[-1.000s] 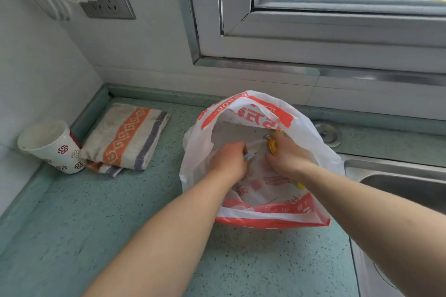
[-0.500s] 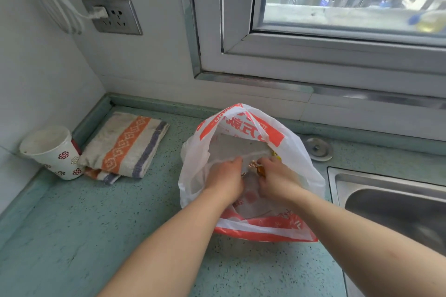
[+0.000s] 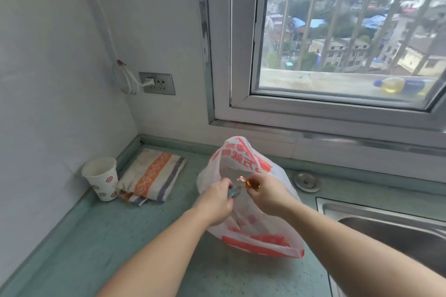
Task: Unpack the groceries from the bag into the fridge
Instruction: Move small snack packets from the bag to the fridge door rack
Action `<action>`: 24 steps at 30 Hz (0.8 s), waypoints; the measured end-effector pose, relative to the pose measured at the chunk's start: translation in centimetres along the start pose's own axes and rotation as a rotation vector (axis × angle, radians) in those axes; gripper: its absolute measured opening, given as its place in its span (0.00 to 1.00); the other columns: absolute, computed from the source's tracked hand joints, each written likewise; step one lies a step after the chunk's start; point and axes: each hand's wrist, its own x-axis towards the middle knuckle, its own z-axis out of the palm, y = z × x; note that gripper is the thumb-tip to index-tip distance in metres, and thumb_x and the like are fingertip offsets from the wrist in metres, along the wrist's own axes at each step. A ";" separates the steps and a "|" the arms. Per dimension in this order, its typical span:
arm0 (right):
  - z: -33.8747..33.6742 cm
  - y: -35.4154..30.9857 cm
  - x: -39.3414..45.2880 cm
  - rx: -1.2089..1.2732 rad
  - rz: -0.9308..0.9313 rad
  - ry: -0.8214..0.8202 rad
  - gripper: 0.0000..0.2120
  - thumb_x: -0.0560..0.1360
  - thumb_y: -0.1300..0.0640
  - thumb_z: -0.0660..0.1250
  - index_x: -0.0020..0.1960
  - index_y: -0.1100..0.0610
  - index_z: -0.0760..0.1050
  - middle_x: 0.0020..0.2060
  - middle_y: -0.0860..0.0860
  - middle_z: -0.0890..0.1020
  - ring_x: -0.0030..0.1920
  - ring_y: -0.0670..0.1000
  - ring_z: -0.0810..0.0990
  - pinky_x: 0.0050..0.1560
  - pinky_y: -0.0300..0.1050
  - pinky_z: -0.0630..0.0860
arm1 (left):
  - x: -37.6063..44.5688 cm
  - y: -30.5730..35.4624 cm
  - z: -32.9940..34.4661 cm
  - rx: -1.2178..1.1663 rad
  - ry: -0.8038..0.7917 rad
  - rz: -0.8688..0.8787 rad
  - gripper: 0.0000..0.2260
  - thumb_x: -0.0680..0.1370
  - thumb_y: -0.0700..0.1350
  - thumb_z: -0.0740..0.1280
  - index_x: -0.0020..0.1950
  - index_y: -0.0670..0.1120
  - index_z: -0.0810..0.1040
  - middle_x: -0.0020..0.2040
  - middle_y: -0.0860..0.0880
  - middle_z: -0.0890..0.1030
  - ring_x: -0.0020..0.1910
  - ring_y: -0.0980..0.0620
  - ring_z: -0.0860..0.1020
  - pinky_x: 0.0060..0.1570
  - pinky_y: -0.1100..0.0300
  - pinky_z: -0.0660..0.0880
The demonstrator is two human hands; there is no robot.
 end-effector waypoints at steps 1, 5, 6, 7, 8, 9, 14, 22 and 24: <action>-0.3 -0.8 -0.5 0.002 -0.018 0.007 0.08 0.79 0.56 0.61 0.53 0.55 0.78 0.47 0.51 0.82 0.45 0.52 0.78 0.46 0.44 0.75 | -0.8 0.0 -0.9 -0.006 0.015 -0.003 0.06 0.80 0.47 0.62 0.56 0.49 0.72 0.51 0.49 0.78 0.47 0.49 0.77 0.43 0.55 0.72; -1.5 -4.3 -2.7 -0.011 -0.079 0.063 0.07 0.79 0.56 0.62 0.53 0.53 0.78 0.45 0.48 0.80 0.44 0.48 0.76 0.42 0.38 0.72 | -3.7 0.0 -5.2 0.016 0.095 -0.006 0.08 0.79 0.47 0.64 0.57 0.50 0.71 0.53 0.49 0.79 0.48 0.48 0.78 0.45 0.54 0.75; -2.0 -5.1 -3.4 -0.028 -0.085 0.075 0.07 0.79 0.55 0.62 0.54 0.52 0.77 0.46 0.47 0.80 0.44 0.48 0.76 0.41 0.37 0.71 | -4.2 0.1 -6.3 0.014 0.116 0.001 0.11 0.78 0.46 0.65 0.59 0.50 0.72 0.55 0.49 0.79 0.50 0.48 0.78 0.47 0.56 0.74; -2.6 -5.8 -4.0 -0.042 -0.080 0.087 0.08 0.79 0.55 0.62 0.55 0.52 0.78 0.48 0.48 0.81 0.45 0.49 0.76 0.43 0.38 0.72 | -4.7 0.3 -7.3 0.009 0.137 0.013 0.14 0.77 0.46 0.66 0.62 0.49 0.72 0.56 0.49 0.78 0.52 0.48 0.77 0.48 0.58 0.73; -3.3 -6.5 -4.5 -0.052 -0.067 0.109 0.09 0.78 0.54 0.62 0.56 0.51 0.78 0.50 0.49 0.82 0.47 0.51 0.78 0.47 0.41 0.75 | -5.1 0.5 -8.1 -0.003 0.161 0.031 0.15 0.76 0.45 0.67 0.62 0.48 0.74 0.57 0.48 0.78 0.53 0.49 0.77 0.48 0.60 0.71; -4.1 -7.1 -5.1 -0.057 -0.043 0.132 0.10 0.78 0.54 0.62 0.57 0.51 0.78 0.52 0.50 0.82 0.48 0.52 0.79 0.49 0.44 0.76 | -5.6 0.8 -8.9 -0.022 0.178 0.049 0.15 0.75 0.45 0.68 0.62 0.48 0.75 0.56 0.48 0.78 0.52 0.49 0.76 0.47 0.61 0.70; -5.2 -10.2 -8.2 -0.028 0.048 0.242 0.11 0.79 0.55 0.59 0.59 0.50 0.76 0.50 0.52 0.82 0.43 0.53 0.78 0.43 0.44 0.75 | -8.3 0.4 -11.5 -0.163 0.187 0.117 0.10 0.74 0.47 0.71 0.53 0.47 0.79 0.47 0.51 0.79 0.45 0.52 0.77 0.45 0.60 0.73; -6.4 -13.0 -13.7 -0.010 0.211 0.359 0.11 0.77 0.53 0.56 0.48 0.57 0.74 0.42 0.53 0.80 0.42 0.55 0.78 0.46 0.49 0.76 | -12.5 2.5 -13.9 -0.440 0.154 0.189 0.10 0.80 0.54 0.64 0.51 0.48 0.74 0.44 0.49 0.82 0.27 0.58 0.79 0.29 0.63 0.75; -7.8 -12.9 -15.3 0.011 0.234 0.399 0.12 0.77 0.51 0.56 0.48 0.57 0.74 0.44 0.54 0.80 0.44 0.55 0.78 0.48 0.49 0.77 | -13.0 3.8 -14.1 -0.431 0.130 0.232 0.09 0.79 0.52 0.65 0.53 0.49 0.72 0.48 0.49 0.80 0.30 0.57 0.80 0.26 0.67 0.73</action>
